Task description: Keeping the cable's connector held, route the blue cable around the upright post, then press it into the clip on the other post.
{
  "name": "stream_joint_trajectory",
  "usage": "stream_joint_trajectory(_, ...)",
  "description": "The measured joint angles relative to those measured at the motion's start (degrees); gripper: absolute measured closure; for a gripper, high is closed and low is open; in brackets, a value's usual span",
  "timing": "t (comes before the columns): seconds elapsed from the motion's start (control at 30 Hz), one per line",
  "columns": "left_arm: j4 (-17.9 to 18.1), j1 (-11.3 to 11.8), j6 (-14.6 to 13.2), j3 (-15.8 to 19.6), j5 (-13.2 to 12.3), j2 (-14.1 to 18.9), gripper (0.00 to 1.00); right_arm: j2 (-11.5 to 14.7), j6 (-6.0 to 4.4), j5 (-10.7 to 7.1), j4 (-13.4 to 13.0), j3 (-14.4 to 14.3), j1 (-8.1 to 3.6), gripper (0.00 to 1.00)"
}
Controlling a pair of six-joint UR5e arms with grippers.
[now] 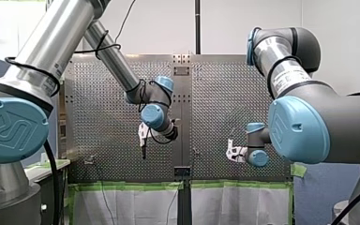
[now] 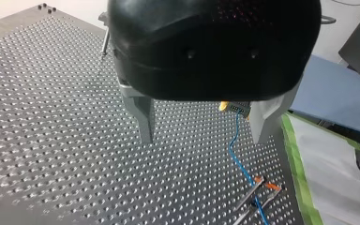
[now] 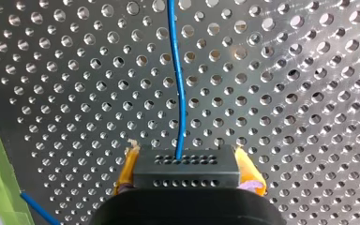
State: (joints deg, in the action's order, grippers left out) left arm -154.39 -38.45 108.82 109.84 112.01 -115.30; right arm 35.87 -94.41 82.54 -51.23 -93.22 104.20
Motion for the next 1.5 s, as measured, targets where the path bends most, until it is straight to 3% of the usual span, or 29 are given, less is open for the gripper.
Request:
stream_joint_trajectory(0.87, -1.0, -1.2, 0.0, 12.7, 2.0, 12.7, 0.00, 0.0, 0.64, 0.00, 1.1, 0.0, 0.00, 1.00)
stream_joint_trajectory(1.5, -1.0, -1.2, 0.0, 13.3, 2.2, 13.3, 0.00, 0.0, 0.79, 0.00, 1.1, 0.0, 0.00, 1.00)
